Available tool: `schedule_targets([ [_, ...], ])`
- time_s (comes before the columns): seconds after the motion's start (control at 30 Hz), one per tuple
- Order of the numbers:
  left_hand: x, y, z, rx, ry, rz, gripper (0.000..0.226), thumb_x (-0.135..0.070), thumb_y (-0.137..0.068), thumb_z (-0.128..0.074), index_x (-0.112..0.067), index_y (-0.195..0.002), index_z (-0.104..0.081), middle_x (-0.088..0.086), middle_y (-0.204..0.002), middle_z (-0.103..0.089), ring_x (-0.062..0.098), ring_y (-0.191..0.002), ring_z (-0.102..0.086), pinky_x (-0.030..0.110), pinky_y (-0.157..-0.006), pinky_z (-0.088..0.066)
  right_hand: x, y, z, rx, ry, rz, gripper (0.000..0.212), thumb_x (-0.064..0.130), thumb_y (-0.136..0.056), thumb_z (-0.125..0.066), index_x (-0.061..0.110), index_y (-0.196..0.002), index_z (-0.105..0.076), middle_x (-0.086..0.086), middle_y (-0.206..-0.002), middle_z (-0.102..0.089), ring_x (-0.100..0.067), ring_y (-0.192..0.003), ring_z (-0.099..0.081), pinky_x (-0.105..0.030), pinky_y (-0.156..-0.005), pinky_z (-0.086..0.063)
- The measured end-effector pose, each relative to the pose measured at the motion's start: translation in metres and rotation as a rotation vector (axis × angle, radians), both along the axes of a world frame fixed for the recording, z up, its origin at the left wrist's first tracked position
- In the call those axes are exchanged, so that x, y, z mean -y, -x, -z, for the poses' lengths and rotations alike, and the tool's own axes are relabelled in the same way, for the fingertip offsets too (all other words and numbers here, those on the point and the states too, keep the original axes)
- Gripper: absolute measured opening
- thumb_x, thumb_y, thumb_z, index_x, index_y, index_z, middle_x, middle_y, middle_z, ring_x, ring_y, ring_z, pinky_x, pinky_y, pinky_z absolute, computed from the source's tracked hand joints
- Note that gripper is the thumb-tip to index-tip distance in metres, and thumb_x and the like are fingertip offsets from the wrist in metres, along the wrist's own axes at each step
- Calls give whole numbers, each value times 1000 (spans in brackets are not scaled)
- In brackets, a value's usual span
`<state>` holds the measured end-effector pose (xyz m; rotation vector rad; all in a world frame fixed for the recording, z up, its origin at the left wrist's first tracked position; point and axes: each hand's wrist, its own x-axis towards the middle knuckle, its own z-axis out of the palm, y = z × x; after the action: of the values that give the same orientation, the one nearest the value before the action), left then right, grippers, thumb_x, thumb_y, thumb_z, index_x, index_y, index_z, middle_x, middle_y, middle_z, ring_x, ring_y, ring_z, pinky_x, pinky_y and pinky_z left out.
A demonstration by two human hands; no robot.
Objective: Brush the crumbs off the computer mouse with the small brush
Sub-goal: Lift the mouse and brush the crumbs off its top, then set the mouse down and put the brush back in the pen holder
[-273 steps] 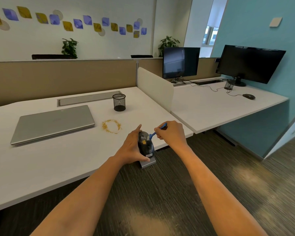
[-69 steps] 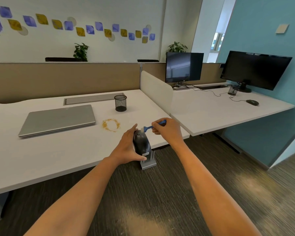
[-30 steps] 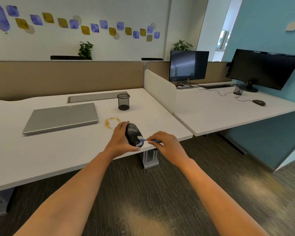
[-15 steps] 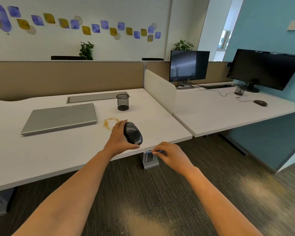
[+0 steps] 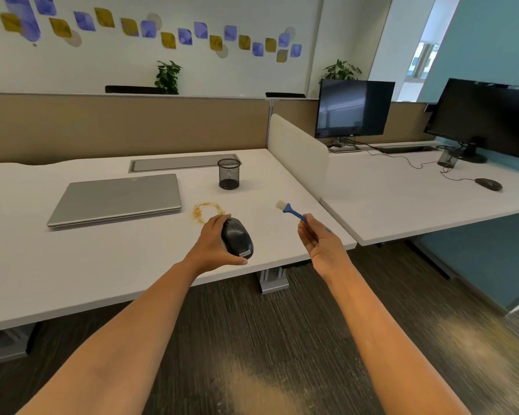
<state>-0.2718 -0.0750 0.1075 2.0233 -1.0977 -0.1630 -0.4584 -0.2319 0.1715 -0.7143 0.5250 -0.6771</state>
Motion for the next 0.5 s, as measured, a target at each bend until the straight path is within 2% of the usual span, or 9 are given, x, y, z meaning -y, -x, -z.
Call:
schedule_targets([
  [0.2, 12, -45, 10, -15, 12, 23, 101, -42, -50, -87, -27, -132, -29, 0, -138, -33, 17, -119, -34, 28, -96, -36, 11, -52, 0, 15, -4, 2, 8, 11, -85, -63, 5, -90, -67, -8, -82, -66, -10, -69, -67, -20, -68, -59],
  [0.37, 30, -99, 18, -48, 16, 49, 104, -45, -46, -86, -25, -132, -31, -1, -137, -32, 16, -120, -35, 29, -99, -37, 28, -108, 4, -1, 9, 8, 9, 10, -86, -62, 4, -92, -66, -7, -83, -65, -9, -68, -67, -19, -67, -58],
  [0.5, 45, -146, 27, -87, 6, 40, 104, -40, -47, -88, -25, -133, -31, -2, -136, -33, 16, -120, -34, 29, -100, -36, 41, -156, 9, -44, 23, 37, 7, 10, -86, -62, 6, -90, -66, -6, -82, -66, -9, -66, -68, -19, -68, -58],
])
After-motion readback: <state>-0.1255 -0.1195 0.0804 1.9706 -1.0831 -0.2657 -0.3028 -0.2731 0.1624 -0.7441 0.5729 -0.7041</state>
